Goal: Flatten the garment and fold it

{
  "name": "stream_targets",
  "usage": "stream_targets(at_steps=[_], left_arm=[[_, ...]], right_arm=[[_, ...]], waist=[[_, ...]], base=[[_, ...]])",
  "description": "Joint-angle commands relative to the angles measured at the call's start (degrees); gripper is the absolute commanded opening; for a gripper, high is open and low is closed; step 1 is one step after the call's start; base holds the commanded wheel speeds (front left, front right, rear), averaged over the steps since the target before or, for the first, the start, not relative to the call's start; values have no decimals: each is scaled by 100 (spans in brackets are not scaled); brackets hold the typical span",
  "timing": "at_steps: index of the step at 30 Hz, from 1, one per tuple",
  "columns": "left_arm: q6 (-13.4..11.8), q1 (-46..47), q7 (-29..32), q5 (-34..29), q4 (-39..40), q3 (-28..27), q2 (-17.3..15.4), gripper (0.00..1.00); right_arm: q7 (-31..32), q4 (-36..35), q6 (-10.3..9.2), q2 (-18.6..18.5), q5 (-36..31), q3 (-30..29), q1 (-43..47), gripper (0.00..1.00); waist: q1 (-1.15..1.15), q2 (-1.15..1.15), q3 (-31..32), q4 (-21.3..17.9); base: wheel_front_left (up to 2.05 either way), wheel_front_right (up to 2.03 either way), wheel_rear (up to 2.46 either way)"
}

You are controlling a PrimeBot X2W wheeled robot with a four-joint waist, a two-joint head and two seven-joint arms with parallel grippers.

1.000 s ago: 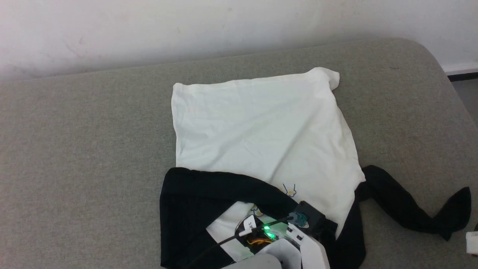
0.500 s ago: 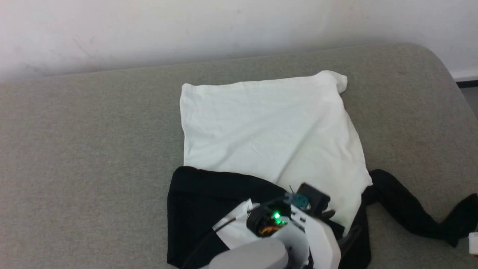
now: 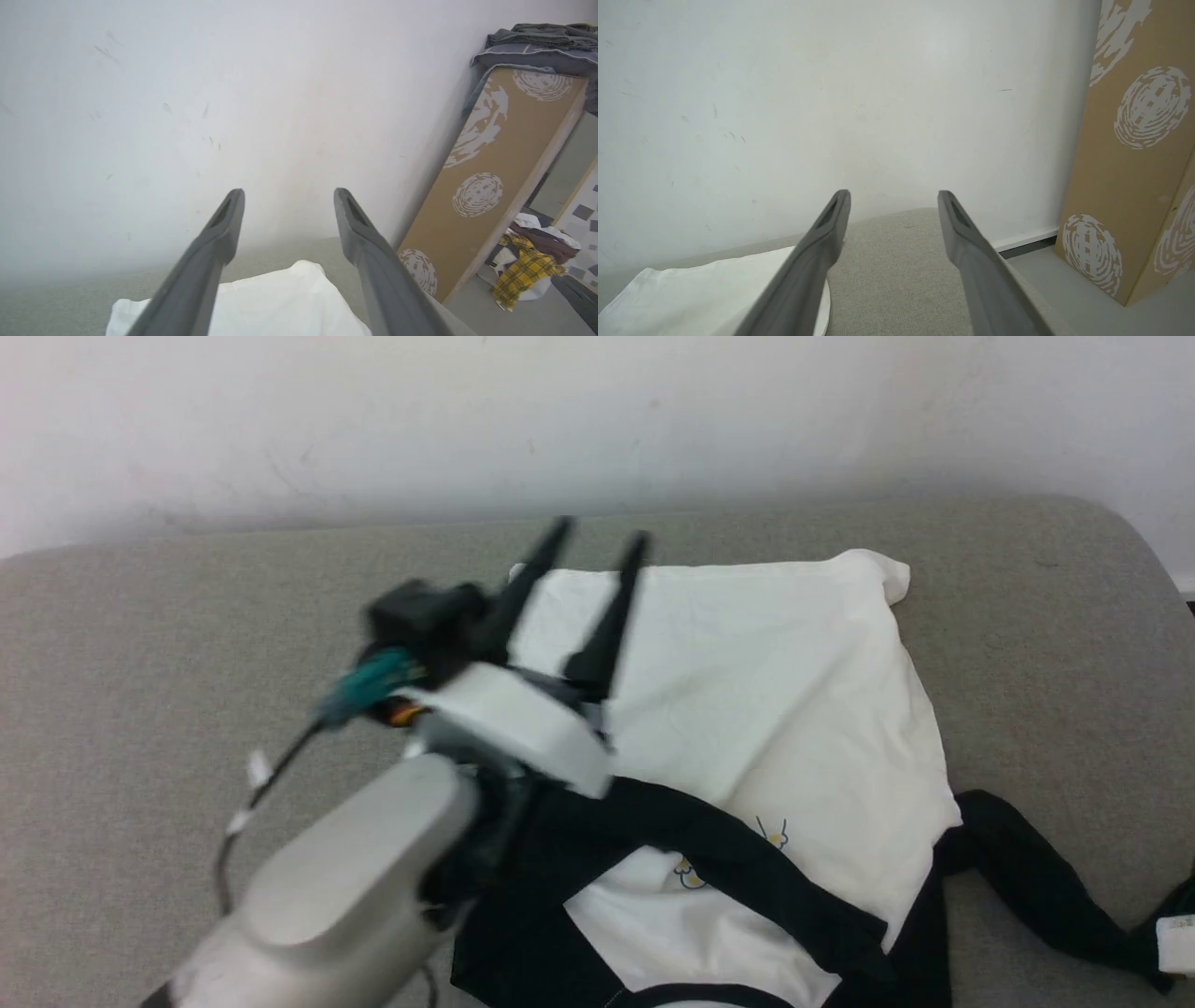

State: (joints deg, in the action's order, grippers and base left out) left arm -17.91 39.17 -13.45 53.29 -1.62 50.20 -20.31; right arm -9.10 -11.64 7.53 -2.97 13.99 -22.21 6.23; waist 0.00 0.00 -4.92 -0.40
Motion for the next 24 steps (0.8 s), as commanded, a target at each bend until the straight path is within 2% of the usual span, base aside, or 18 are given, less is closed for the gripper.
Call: stream_targets(at_steps=[1, 5, 7, 9, 12, 17, 21, 24], left_arm=[[-185, -316, -90, -167, 227, -245, -258, 100], [-817, -1267, -149, -770, 1079, -1372, -788, 100], [-1031, -1920, -151, -1146, 1549, -1991, -817, 100], [-1127, -2625, -152, -1505, 1933, -2520, -750, 100], [-1087, -3639, -153, -2064, 2247, -3037, -651, 100], [-946, -4916, -154, -2909, 2143, -3347, -671, 100], [-875, -5360, -154, -3085, 2100, -3654, -481, 100], [-668, -5577, -154, -3210, 2179, -3845, -291, 100]], right_arm=[[4, -23, -4, 9, -2, 20, 56, 100], [-23, 14, -4, 9, 25, 108, 109, 100], [-46, 51, -4, 9, 46, 159, 137, 100], [-74, 94, -4, 9, 64, 198, 165, 100], [-105, 150, -4, 9, 94, 264, 211, 100], [-155, 249, -4, 9, 137, 355, 305, 100], [-187, 321, -4, 9, 166, 364, 387, 100], [-196, 356, -4, 9, 170, 369, 434, 100]], waist=[[0, 0, 31, 29], [0, 0, 56, 74], [0, 0, 58, 90], [0, 0, 65, 111], [0, 0, 72, 146], [0, 0, 111, 182], [0, 0, 164, 220], [0, 0, 203, 242]], base=[[0, 0, 0], [0, 0, 0], [0, 0, 0], [0, 0, 0], [0, 0, 0], [0, 0, 0], [0, 0, 0], [0, 0, 0]])
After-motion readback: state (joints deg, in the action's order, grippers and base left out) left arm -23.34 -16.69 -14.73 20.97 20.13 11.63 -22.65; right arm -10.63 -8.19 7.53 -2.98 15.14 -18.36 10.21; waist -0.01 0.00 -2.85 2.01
